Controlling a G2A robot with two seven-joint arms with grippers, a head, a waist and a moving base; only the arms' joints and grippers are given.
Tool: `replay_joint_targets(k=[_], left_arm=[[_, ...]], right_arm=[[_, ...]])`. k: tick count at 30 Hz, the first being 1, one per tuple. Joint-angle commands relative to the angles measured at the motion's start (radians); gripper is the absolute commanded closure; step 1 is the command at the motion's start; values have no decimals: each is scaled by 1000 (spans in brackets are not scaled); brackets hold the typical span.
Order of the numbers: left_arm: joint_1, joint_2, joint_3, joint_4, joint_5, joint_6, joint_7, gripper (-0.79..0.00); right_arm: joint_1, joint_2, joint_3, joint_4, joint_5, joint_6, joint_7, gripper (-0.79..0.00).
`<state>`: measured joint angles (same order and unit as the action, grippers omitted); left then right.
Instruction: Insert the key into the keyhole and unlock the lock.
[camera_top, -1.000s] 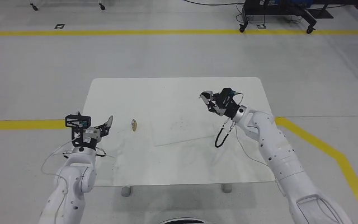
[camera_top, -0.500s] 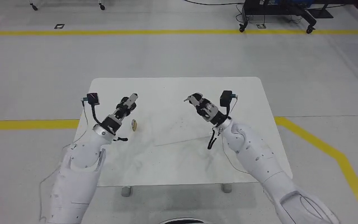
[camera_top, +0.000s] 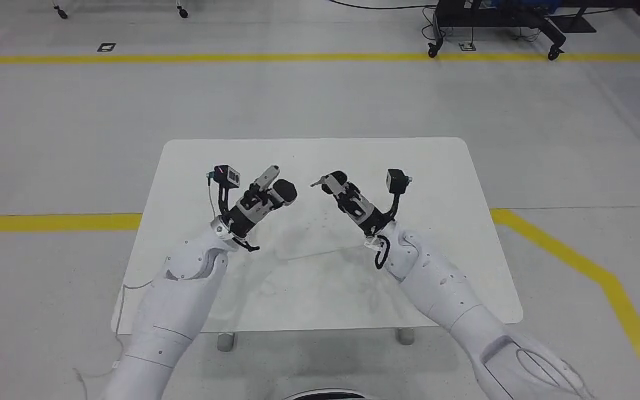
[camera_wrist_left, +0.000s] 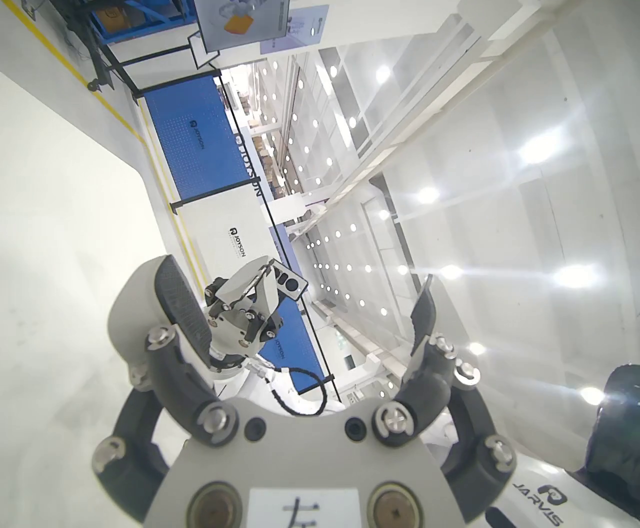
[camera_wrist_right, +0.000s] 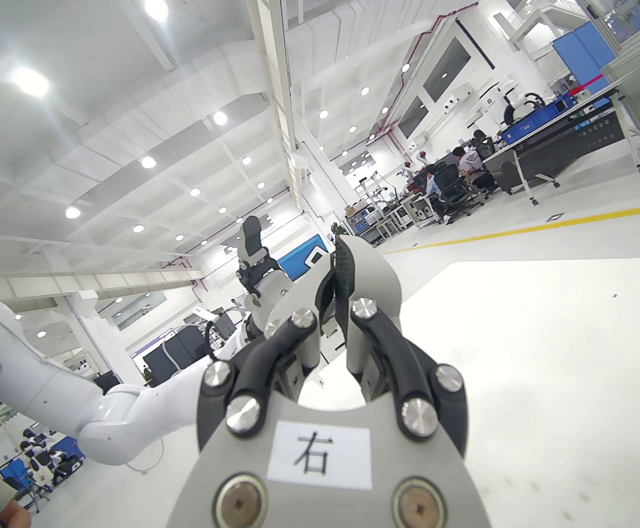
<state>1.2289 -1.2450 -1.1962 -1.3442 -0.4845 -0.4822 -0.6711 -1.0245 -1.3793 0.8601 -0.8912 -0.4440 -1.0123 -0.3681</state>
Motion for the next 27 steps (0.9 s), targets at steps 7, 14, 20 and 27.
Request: replay_joint_targets(k=[7, 14, 20, 27], left_arm=[[-13, -8, 46, -3, 322, -178, 126, -443], [-25, -13, 60, 9, 416, -147, 190, -329], [-38, -15, 63, 18, 456, -135, 218, -188], [-46, -17, 67, 26, 490, -130, 243, -83]], right_arm=[[10, -4, -10, 1, 55, 0, 66, 0], [17, -6, -17, -4, 115, 0, 123, 0], [23, -8, -21, 0, 144, 0, 160, 0], [30, -8, -23, -3, 173, 0, 199, 0]])
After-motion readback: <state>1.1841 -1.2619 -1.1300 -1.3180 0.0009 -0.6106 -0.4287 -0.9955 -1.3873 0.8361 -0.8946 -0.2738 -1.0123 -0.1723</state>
